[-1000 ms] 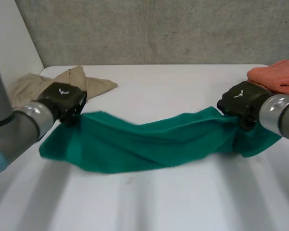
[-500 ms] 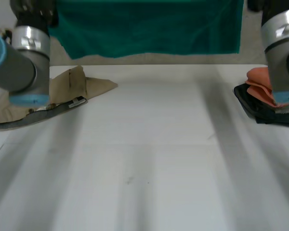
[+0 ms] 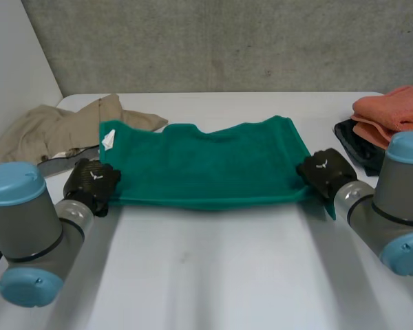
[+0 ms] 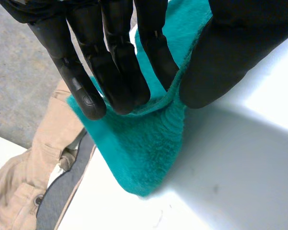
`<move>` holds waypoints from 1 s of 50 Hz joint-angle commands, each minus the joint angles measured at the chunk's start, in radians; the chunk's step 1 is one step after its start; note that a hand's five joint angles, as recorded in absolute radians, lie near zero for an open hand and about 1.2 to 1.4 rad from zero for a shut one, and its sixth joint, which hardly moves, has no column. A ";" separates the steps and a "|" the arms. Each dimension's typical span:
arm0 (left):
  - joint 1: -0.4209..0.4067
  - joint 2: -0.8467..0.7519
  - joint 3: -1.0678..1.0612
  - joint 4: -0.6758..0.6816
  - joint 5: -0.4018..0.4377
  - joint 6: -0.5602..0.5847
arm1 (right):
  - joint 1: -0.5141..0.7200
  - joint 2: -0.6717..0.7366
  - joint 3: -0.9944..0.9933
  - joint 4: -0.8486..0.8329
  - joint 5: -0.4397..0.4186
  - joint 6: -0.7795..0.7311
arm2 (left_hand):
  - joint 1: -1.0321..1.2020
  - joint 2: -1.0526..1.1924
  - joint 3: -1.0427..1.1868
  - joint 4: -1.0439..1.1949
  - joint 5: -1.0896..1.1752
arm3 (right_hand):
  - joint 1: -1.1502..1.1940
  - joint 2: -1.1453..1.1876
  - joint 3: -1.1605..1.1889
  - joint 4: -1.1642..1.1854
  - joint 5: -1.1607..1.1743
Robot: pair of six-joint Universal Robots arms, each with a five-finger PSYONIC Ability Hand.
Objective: Fold the laundry.
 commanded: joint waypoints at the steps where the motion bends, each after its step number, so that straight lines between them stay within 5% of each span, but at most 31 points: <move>1: 0.008 0.029 -0.018 -0.008 0.010 0.005 | -0.006 -0.008 0.068 -0.011 -0.002 0.001 | -0.282 -0.338 -0.334 -0.346 -0.288 | 0.291 0.221 0.206 0.198 0.193; 3: 0.014 0.028 -0.015 -0.008 0.010 0.004 | -0.006 -0.008 0.070 -0.013 -0.002 0.001 | -0.470 -0.526 -0.522 -0.534 -0.476 | 0.291 0.221 0.206 0.198 0.193; 16: 0.111 0.013 -0.002 -0.010 0.128 0.013 | -0.007 -0.006 0.087 -0.013 0.000 0.004 | -0.476 -0.533 -0.529 -0.541 -0.483 | 0.291 0.221 0.206 0.198 0.193; 36: 0.096 0.013 0.044 -0.002 0.164 -0.001 | -0.007 -0.006 0.088 -0.014 0.001 0.002 | -0.550 -0.606 -0.602 -0.614 -0.556 | 0.291 0.221 0.206 0.198 0.193; 50: 0.099 -0.136 0.169 -0.056 0.171 0.013 | -0.007 -0.006 0.095 -0.013 -0.002 0.002 | -0.600 -0.656 -0.652 -0.664 -0.606 | 0.291 0.221 0.206 0.198 0.193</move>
